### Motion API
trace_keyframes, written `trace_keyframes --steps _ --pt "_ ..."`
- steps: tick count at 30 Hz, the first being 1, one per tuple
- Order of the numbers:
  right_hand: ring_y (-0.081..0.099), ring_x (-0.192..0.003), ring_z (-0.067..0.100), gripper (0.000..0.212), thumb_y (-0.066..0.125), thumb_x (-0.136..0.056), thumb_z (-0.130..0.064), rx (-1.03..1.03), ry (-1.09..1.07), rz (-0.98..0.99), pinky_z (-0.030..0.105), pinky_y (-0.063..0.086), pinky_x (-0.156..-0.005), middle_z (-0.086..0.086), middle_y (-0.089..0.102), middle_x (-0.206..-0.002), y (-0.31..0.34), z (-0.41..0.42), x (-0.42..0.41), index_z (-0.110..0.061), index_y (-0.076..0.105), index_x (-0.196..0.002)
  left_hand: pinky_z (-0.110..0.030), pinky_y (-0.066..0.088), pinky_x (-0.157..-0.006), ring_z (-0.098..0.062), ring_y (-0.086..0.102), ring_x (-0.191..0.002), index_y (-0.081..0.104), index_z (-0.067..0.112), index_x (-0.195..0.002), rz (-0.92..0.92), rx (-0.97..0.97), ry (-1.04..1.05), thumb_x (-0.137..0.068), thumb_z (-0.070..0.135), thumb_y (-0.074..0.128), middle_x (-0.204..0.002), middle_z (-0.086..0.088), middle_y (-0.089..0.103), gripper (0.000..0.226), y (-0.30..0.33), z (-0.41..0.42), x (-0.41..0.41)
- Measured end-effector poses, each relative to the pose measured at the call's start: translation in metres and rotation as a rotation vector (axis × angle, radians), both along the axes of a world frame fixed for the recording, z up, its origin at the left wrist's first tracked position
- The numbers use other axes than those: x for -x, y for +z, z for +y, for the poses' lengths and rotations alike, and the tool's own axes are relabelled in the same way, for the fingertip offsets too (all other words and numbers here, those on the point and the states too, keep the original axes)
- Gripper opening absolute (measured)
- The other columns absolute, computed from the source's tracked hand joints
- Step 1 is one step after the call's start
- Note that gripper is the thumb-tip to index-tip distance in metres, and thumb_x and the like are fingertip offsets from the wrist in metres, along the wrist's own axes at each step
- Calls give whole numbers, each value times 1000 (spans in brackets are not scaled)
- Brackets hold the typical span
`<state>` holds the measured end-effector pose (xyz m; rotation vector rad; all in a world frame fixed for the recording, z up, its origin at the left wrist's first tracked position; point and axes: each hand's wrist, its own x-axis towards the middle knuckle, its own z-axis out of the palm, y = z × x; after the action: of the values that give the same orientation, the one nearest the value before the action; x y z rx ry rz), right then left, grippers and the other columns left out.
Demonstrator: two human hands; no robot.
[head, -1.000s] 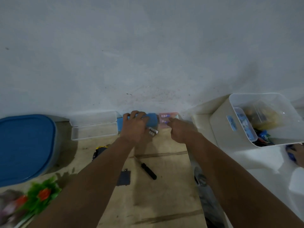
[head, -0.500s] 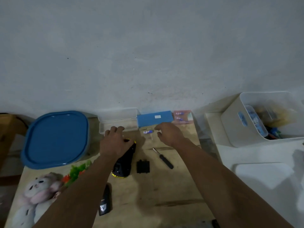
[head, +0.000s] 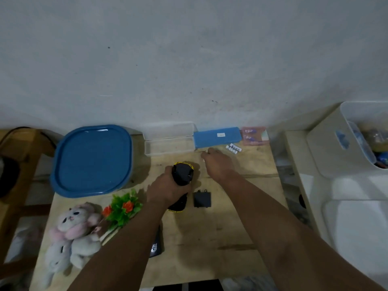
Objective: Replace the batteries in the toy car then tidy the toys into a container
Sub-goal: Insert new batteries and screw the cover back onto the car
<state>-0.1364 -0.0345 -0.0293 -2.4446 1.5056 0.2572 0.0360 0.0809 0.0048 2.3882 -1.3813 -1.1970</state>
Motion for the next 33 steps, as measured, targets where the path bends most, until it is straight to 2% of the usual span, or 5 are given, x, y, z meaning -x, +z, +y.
trace_keyframes --steps 4,8,14,27,33 --pt "62 -104 25 33 57 -94 -16 28 -293 -294 34 50 -80 3 62 -117 18 9 -1 -26 65 -124 -38 55 -85 -24 68 -96 56 30 -121 208 57 201 -66 49 80 -104 4 70 63 17 -1 -9" --pt "71 -95 18 21 68 -91 -10 -169 -716 -919 41 58 -89 4 75 -107 72 24 -14 -22 74 -106 -42 65 -76 -25 76 -77 73 13 -108 642 64 439 -82 31 85 -87 -8 79 33 52 3 -19" --pt "74 -80 23 13 73 -89 -6 -500 -959 -1537 32 56 -63 9 76 -93 161 69 -42 -13 72 -100 -33 61 -60 -26 76 -72 68 11 -115 1009 111 610 -89 33 81 -92 -15 79 36 109 19 -24" --pt "75 -88 16 15 79 -85 -13 -196 -741 -1417 36 61 -72 0 78 -90 213 100 -76 -17 74 -98 -54 58 -93 -39 70 -107 69 12 -130 1242 174 590 -102 50 50 -123 -19 72 51 151 24 -47" --pt "72 -80 3 16 84 -80 -16 0 -713 -1339 15 54 -72 -4 77 -84 211 100 -73 -16 77 -94 -49 58 -91 -40 73 -108 67 15 -132 1222 178 571 -104 51 46 -120 -21 75 50 152 23 -45"
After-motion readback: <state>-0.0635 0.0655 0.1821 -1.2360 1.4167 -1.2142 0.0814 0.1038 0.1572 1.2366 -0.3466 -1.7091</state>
